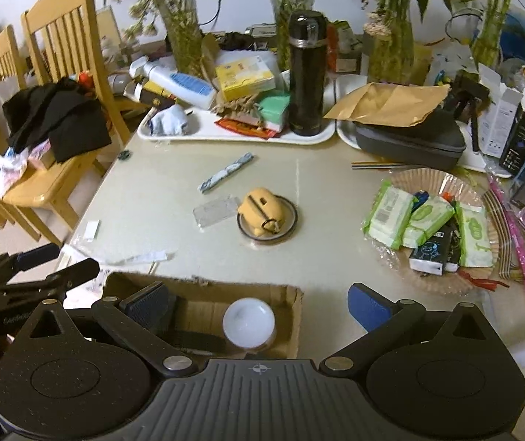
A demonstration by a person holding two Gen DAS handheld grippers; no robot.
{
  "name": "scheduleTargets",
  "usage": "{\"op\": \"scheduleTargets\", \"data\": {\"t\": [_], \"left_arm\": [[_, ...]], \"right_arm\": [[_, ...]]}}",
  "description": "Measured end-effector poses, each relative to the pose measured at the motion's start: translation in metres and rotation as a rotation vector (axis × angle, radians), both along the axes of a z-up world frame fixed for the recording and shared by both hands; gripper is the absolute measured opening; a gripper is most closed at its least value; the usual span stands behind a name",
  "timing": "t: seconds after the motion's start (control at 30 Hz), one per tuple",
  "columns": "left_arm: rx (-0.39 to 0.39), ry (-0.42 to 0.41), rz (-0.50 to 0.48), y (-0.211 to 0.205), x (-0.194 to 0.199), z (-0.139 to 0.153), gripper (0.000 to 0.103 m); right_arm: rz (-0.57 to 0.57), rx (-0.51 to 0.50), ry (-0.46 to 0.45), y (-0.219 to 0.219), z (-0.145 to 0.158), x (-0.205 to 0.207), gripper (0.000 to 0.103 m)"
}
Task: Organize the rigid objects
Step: 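Withdraw both grippers from the box back over the table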
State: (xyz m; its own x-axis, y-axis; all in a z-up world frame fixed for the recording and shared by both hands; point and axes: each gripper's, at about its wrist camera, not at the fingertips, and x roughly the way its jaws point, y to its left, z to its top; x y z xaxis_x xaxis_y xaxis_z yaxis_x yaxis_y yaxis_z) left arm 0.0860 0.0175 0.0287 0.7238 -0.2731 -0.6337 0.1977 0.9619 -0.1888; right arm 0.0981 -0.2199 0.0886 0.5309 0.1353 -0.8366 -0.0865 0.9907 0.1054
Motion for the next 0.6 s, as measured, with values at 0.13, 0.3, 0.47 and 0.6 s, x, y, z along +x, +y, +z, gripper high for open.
{"op": "scheduleTargets", "data": {"t": [0.13, 0.3, 0.47, 0.6], "left_arm": [[-0.009, 0.007, 0.009, -0.005, 0.005, -0.001, 0.083], [-0.001, 0.016, 0.007, -0.011, 0.005, -0.005, 0.083], [0.016, 0.016, 0.005, -0.012, 0.006, -0.003, 0.083], [0.017, 0.016, 0.021, -0.012, 0.007, 0.000, 0.083]], "right_arm": [[-0.028, 0.011, -0.011, -0.012, 0.009, -0.001, 0.103], [-0.032, 0.000, -0.035, -0.024, 0.013, -0.002, 0.103], [-0.030, 0.021, -0.079, -0.034, 0.005, 0.007, 0.103], [-0.019, 0.028, -0.102, -0.035, -0.010, 0.018, 0.103]]}}
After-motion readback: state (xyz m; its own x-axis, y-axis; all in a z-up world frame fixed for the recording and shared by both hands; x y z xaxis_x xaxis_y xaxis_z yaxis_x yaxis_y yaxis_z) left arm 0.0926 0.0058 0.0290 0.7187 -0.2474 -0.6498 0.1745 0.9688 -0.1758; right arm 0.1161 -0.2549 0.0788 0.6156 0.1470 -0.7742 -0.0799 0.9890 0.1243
